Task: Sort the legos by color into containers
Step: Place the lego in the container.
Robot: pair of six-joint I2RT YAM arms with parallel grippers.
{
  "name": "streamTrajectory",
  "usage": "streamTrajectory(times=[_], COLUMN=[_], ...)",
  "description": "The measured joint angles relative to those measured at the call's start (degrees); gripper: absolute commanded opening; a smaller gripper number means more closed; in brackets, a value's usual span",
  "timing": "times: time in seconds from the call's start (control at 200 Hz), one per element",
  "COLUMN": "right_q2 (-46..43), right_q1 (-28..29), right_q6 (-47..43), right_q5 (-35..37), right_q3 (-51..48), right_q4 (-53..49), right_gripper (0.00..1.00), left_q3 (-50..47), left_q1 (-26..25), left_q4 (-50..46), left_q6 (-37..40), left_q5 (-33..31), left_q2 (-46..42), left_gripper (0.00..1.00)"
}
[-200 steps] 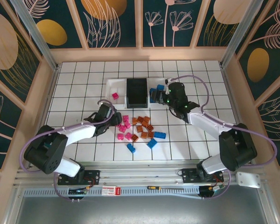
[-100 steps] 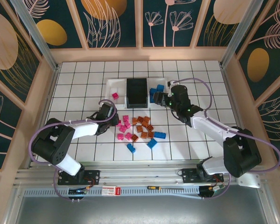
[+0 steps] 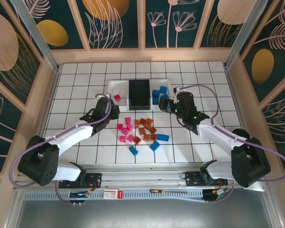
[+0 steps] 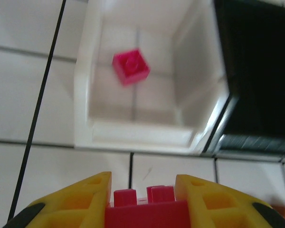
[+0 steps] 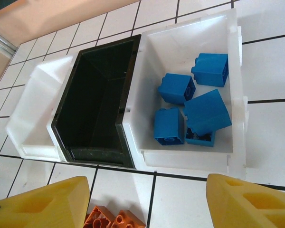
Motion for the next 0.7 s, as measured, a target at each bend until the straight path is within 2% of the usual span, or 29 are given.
streamTrajectory(times=[0.12,0.375,0.54,0.701], right_q2=[-0.70,-3.43,-7.04,-9.05], right_q1=[0.00,0.55,2.16,4.09], right_q6=[0.63,1.16,1.18,1.11], right_q5=[0.00,-0.50,-1.57,-2.67], right_q3=[-1.29,-4.24,-6.82,-8.22], right_q4=[0.07,-0.70,-1.57,-3.26], right_gripper=[0.66,0.65,0.67,0.67], left_q3=[7.37,23.43,29.75,31.10], left_q1=[0.68,4.44,5.66,5.81], left_q4=[0.26,-0.11,-1.62,-1.95], left_q6=[0.44,1.11,1.68,1.86], left_q5=[-0.70,-1.60,-1.62,-0.11], left_q2=[5.09,23.47,29.68,29.49], left_gripper=[0.21,0.24,0.48,0.71])
